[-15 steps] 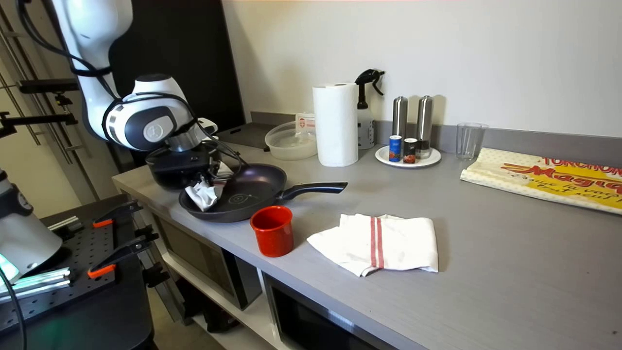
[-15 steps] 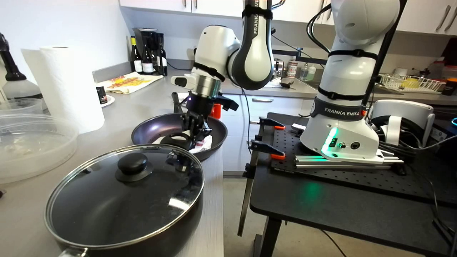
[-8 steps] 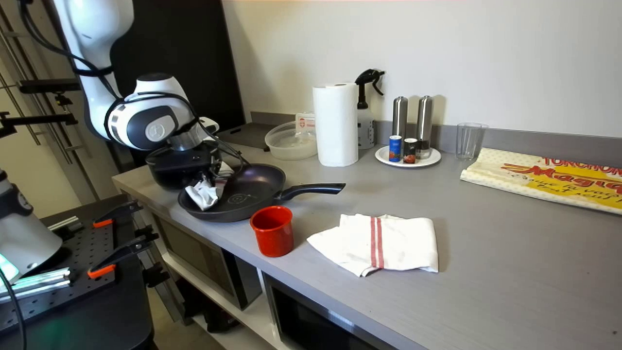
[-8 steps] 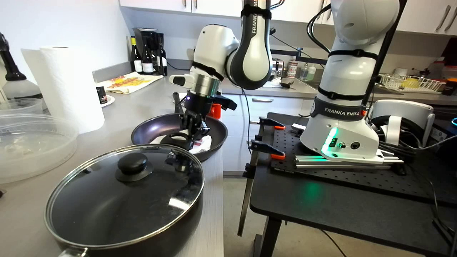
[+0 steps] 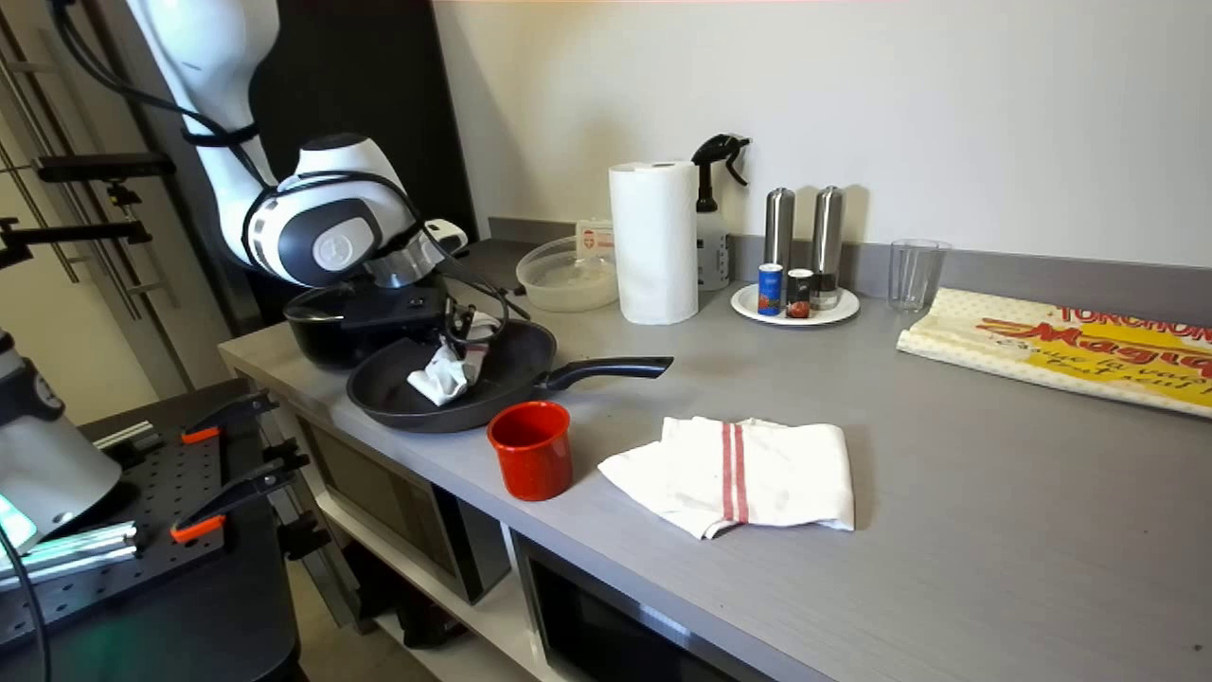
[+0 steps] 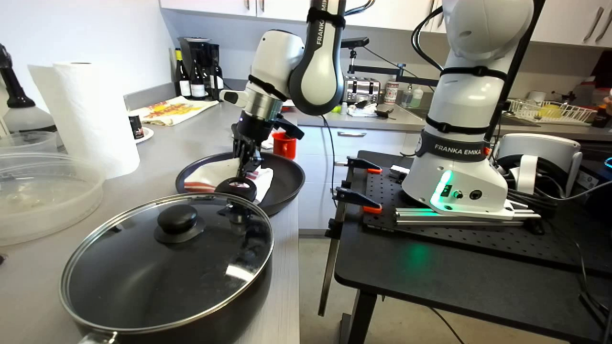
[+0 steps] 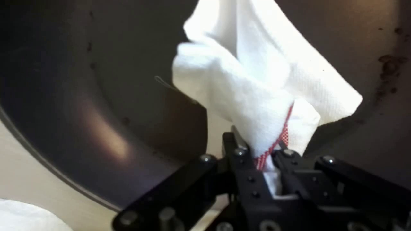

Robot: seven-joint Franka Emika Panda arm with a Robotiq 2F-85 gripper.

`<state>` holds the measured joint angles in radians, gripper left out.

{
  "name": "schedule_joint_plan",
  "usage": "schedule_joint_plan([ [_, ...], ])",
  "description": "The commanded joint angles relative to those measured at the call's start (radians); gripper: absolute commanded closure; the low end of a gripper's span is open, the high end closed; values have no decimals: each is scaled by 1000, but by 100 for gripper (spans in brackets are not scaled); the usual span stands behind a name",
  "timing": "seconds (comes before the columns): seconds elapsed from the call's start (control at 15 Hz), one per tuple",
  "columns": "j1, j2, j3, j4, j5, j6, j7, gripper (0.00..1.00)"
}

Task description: Use the towel on the left to wipe the black pan

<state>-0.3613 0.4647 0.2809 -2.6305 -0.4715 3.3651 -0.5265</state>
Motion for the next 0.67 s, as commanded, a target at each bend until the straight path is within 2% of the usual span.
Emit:
schedule_joint_plan([
  [0.0, -21, 26, -3, 63, 35, -28, 30, 96],
  [0.6, -75, -79, 17, 27, 40, 74, 81, 96],
])
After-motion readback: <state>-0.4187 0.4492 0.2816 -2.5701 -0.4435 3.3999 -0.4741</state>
